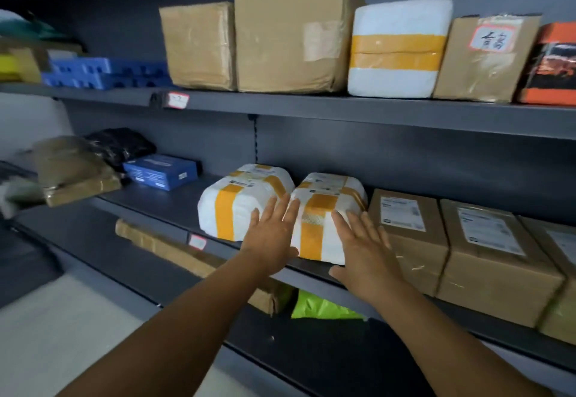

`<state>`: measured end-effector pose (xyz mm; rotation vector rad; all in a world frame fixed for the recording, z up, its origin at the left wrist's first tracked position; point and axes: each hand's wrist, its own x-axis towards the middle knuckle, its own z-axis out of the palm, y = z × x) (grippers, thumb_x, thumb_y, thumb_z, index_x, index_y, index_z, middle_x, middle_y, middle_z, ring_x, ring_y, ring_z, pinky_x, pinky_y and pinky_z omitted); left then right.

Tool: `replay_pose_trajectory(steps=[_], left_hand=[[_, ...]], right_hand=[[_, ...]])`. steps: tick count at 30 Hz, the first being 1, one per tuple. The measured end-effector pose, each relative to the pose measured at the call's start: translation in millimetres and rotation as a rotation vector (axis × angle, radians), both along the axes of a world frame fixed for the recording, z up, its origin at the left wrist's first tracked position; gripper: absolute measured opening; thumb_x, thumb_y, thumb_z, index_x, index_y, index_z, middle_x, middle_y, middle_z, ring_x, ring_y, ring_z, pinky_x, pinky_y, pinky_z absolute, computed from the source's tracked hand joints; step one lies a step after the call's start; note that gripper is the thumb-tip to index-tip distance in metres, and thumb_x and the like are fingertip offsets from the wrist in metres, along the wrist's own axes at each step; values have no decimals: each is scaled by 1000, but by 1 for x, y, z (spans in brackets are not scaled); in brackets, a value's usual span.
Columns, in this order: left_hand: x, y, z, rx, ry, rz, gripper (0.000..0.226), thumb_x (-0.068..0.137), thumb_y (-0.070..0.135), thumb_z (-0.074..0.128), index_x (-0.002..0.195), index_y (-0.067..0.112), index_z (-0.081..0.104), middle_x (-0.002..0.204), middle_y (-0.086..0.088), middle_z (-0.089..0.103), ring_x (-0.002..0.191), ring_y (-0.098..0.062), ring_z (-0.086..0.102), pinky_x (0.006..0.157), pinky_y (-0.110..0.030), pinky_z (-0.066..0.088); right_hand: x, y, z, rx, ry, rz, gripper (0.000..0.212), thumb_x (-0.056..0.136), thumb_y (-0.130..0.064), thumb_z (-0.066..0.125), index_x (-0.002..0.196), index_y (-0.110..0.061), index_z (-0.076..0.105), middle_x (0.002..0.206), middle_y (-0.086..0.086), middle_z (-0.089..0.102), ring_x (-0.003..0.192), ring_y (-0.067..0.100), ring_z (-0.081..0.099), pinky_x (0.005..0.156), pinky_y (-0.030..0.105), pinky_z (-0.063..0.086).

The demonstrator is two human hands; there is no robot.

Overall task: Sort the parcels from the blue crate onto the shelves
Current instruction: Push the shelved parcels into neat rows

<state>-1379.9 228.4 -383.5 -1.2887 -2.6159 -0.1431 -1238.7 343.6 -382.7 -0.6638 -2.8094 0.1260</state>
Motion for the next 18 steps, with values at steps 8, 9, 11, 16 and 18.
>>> replay_pose_trajectory(steps=[8,9,11,16,18], left_hand=[[-88,-26,10,-78,-1,109,102,87,32,68,153,23,-9,160,-2,-15,146,-31,-15,114,-59,8],[-96,-25,10,-97,-4,111,101,87,30,68,153,24,-9,161,-1,-14,147,-31,-14,113,-60,8],[-109,-23,7,-116,-39,100,100,86,24,68,153,26,-6,161,2,-9,147,-30,-11,113,-61,10],[-132,-14,-7,-40,-91,45,89,88,15,62,153,30,3,161,5,1,147,-28,-4,115,-55,20],[-140,-10,-9,-20,-83,36,85,90,13,59,153,30,5,161,6,4,147,-27,-3,115,-54,20]], right_hand=[[-72,-7,6,77,-82,-93,94,89,-30,63,152,-32,-6,160,6,-9,146,35,-13,117,46,-3],[-77,-5,5,76,-93,-111,93,89,-26,62,152,-32,-5,160,6,-8,146,36,-12,117,46,-2],[-83,-2,2,73,-114,-136,90,90,-24,61,153,-33,-3,160,8,-4,146,37,-7,118,45,1],[-96,-2,-1,80,-98,-189,69,97,-19,43,153,-34,5,159,8,6,146,36,4,117,44,11],[-101,-3,0,74,-102,-203,68,97,-16,39,153,-33,5,159,8,6,146,37,4,118,44,13]])
